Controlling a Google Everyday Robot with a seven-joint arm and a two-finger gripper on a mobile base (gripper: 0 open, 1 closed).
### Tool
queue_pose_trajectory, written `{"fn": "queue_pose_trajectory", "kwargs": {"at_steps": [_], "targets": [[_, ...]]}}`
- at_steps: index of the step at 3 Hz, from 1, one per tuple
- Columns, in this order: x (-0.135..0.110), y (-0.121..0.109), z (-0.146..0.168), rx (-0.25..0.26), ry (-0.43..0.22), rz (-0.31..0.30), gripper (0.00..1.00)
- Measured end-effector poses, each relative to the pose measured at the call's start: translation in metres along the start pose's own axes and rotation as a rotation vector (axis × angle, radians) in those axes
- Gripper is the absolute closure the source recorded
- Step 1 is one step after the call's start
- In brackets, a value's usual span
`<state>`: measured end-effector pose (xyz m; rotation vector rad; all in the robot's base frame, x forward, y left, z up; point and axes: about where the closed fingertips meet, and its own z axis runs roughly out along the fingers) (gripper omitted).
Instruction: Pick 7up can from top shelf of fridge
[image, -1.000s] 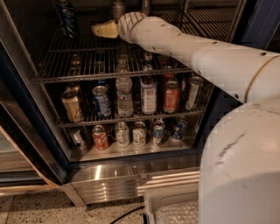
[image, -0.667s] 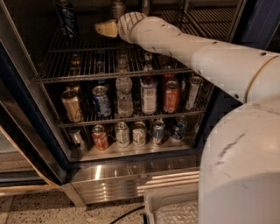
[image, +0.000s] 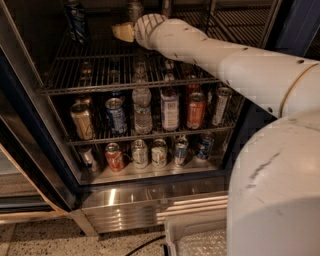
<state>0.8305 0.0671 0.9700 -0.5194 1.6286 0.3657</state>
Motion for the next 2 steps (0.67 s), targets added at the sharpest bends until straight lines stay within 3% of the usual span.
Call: {"fn": "queue_pose_trajectory", "kwargs": {"at_steps": [1, 2], "targets": [[0.0000, 0.0000, 0.0000, 0.000, 0.000, 0.000, 0.07], [-0.0001, 0.0001, 0.0001, 0.000, 0.000, 0.000, 0.00]]}}
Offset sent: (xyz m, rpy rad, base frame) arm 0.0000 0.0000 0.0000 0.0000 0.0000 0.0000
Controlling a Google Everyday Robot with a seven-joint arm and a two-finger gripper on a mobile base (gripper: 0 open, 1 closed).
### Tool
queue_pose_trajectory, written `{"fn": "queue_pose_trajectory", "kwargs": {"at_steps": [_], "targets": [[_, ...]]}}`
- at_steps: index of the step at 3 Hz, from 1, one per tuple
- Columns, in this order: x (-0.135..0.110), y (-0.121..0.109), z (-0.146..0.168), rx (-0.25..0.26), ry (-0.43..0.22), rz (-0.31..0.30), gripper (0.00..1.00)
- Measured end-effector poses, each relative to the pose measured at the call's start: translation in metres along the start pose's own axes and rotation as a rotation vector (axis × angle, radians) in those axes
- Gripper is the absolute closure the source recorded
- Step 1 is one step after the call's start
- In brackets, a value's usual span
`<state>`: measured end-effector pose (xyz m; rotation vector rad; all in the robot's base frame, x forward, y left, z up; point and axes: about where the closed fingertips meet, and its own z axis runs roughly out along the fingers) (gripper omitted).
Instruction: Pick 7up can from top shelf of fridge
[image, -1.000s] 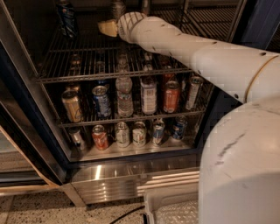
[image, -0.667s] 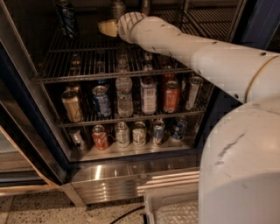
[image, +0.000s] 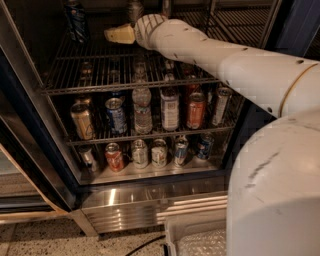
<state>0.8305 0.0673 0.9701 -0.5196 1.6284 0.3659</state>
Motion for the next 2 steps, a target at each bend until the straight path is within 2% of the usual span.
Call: {"fn": "queue_pose_trajectory", "kwargs": {"at_steps": [1, 2], "targets": [[-0.003, -0.001, 0.004, -0.002, -0.007, -0.003, 0.00], [-0.011, 0.001, 0.016, -0.020, -0.019, -0.014, 0.16]]}}
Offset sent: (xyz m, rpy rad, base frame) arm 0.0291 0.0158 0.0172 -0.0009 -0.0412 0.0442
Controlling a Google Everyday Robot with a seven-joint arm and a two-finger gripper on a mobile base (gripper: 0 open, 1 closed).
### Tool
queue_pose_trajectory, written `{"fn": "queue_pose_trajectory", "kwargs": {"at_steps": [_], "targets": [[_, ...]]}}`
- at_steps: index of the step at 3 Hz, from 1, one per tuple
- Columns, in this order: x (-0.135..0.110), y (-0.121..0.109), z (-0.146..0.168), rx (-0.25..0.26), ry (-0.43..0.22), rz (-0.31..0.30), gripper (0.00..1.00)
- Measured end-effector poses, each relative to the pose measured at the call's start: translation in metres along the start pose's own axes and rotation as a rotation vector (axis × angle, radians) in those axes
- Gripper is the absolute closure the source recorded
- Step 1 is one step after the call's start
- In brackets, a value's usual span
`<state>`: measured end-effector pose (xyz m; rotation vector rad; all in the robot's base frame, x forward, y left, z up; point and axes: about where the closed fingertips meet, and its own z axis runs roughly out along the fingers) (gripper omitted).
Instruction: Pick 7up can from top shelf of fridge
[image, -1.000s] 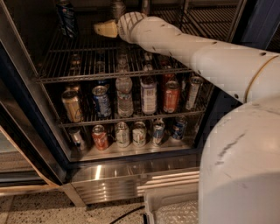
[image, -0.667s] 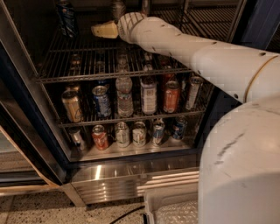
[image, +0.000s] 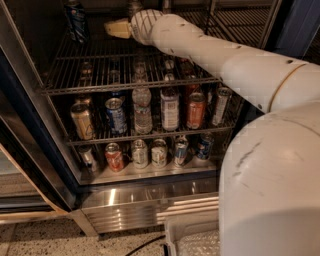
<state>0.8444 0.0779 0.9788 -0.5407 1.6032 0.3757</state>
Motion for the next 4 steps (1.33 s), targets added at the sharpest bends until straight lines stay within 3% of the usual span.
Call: {"fn": "queue_pose_trajectory", "kwargs": {"at_steps": [2, 4], "targets": [[0.000, -0.005, 0.021, -0.013, 0.000, -0.025, 0.17], [0.002, -0.032, 0.023, 0.036, -0.003, -0.041, 0.17]]}}
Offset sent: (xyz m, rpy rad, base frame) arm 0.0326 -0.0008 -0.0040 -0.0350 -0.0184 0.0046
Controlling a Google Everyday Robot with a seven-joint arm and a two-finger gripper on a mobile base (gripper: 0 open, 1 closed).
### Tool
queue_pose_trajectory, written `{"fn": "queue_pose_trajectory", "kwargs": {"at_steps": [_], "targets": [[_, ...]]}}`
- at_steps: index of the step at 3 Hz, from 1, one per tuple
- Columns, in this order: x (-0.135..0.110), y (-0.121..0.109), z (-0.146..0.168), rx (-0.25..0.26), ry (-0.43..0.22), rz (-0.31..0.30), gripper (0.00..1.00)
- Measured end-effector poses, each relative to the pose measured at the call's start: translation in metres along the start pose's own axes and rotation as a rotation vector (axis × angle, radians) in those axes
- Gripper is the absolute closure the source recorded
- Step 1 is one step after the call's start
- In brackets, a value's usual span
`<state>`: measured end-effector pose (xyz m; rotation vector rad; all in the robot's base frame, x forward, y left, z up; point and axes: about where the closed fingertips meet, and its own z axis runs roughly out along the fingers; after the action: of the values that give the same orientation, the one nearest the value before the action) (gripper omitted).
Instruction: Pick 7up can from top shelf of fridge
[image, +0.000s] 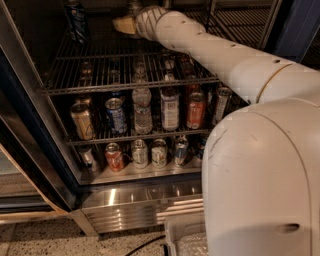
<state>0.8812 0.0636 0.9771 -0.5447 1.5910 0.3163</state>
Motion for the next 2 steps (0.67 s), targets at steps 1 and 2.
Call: {"fn": "queue_pose_trajectory", "kwargs": {"at_steps": [1, 2], "targets": [[-0.007, 0.001, 0.014, -0.011, -0.017, -0.014, 0.18], [-0.004, -0.013, 0.043, 0.009, -0.013, -0.021, 0.17]]}}
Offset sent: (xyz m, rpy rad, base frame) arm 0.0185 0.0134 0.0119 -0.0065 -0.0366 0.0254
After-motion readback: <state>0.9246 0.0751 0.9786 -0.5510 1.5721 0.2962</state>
